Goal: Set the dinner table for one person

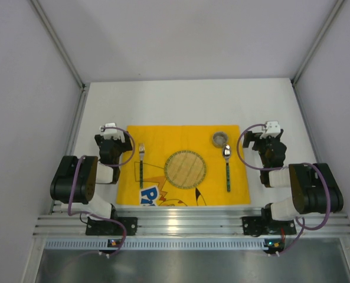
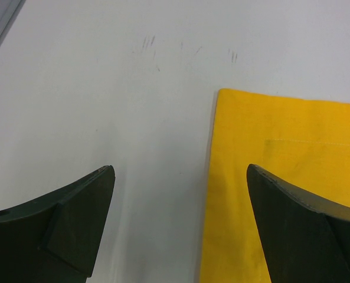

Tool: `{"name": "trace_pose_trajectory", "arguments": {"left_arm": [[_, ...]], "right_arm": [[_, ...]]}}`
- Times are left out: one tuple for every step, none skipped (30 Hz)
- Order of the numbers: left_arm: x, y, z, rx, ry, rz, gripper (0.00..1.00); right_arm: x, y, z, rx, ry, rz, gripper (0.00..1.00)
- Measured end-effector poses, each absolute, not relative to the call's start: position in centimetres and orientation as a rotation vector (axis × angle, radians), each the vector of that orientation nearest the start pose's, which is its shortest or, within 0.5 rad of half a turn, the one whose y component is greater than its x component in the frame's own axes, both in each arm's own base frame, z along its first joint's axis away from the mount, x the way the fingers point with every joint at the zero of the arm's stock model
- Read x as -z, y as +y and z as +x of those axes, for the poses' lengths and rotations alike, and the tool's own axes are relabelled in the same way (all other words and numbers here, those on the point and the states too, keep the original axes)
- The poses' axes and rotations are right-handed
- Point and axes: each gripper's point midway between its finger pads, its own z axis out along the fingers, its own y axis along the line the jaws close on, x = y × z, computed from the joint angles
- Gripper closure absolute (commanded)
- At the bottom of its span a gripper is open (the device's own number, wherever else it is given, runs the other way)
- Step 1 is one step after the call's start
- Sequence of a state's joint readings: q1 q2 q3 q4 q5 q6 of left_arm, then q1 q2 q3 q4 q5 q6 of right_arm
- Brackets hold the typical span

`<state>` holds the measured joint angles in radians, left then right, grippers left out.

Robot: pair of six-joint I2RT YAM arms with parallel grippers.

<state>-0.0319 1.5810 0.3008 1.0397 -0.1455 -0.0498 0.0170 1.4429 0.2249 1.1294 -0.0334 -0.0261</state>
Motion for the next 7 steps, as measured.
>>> {"name": "trace_pose_trajectory", "arguments": {"left_arm": [[-6.05, 1.12, 38.18, -0.074, 1.805, -0.119, 0.02], [-6.05, 1.12, 38.18, -0.074, 1.805, -0.119, 0.02], [-6.03, 1.12, 38.18, -0.073, 1.806, -0.119, 0.02], [-6.03, 1.12, 38.18, -0.073, 1.806, -0.119, 0.01], [-6.05, 1.12, 38.18, -0.074, 1.805, -0.119, 0.02], [-6.03, 1.12, 38.18, -0.073, 1.806, -0.119, 0.01], [-6.05, 1.12, 38.18, -0.074, 1.805, -0.119, 0.02]], "right_arm": [[-10.26, 1.11, 37.19, -0.021, 1.658, -0.061, 0.0], [-10.26, 1.11, 37.19, -0.021, 1.658, -0.061, 0.0], [-10.26, 1.11, 37.19, -0.021, 1.658, -0.061, 0.0], [-10.26, 1.12, 37.19, -0.021, 1.658, -0.061, 0.0], [-10.26, 1.12, 37.19, -0.021, 1.658, -0.062, 0.0], [-10.26, 1.14, 37.19, -0.022, 1.658, -0.062, 0.0], [-10.26, 1.16, 37.19, -0.023, 1.658, -0.063, 0.0]]}}
